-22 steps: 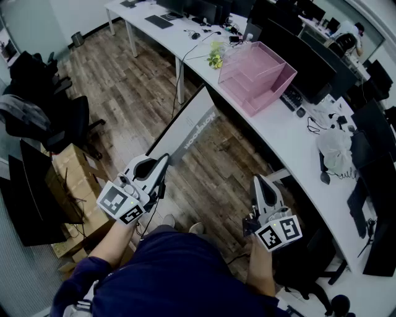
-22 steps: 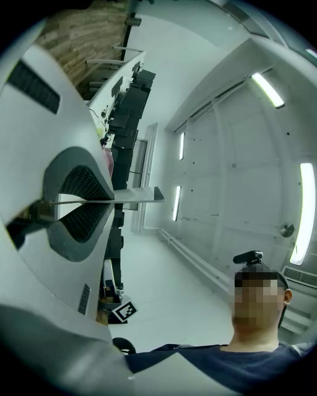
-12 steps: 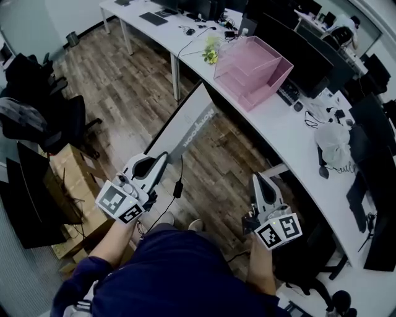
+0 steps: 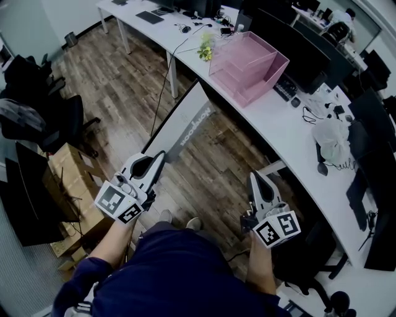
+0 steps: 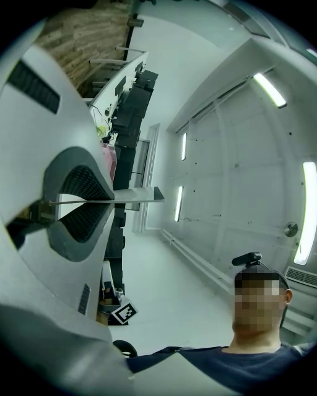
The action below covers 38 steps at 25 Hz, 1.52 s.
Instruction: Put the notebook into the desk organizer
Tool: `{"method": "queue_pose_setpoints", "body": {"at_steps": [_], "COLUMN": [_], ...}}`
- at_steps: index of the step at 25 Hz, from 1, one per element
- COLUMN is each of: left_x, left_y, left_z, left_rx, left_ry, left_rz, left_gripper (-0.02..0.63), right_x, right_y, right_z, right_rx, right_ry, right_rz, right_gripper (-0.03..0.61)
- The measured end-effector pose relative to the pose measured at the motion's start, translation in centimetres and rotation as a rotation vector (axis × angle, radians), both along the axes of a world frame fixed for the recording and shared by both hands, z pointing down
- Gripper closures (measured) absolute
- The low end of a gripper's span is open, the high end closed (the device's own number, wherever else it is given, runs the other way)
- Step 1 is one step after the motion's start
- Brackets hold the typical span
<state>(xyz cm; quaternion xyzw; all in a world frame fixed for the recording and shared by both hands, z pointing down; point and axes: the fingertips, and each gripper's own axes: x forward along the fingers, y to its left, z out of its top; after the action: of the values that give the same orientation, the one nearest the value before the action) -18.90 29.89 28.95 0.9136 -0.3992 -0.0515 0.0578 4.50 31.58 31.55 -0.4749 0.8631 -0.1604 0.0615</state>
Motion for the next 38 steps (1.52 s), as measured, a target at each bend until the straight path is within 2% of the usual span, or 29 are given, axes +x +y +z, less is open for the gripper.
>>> {"method": "queue_pose_setpoints", "body": {"at_steps": [9, 21, 29, 38], "left_x": [1.6, 5.0, 7.1, 5.7], "left_y": [0.1, -2.9, -6.8, -14.0], "left_z": [-0.3, -0.1, 0.3, 2.2], "left_rx": [0.019, 0.024, 0.036, 0.003], "left_ry": [-0.005, -0.014, -0.013, -0.012], "left_rz": [-0.042, -0.028, -0.001, -0.016], "left_gripper": [0.580, 0.580, 0.580, 0.580], "right_x": [2.4, 5.7, 7.6, 6.1], "right_y": [-0.1, -2.6, -6.0, -13.3], "right_z": [-0.1, 0.5, 1.0, 2.6], "right_rx": [0.013, 0.010, 0.009, -0.018], "right_ry": [-0.008, -0.033, -0.037, -0.033], "right_rz": [-0.027, -0.016, 0.001, -0.016], "right_gripper": [0.574, 0.574, 0.574, 0.574]}}
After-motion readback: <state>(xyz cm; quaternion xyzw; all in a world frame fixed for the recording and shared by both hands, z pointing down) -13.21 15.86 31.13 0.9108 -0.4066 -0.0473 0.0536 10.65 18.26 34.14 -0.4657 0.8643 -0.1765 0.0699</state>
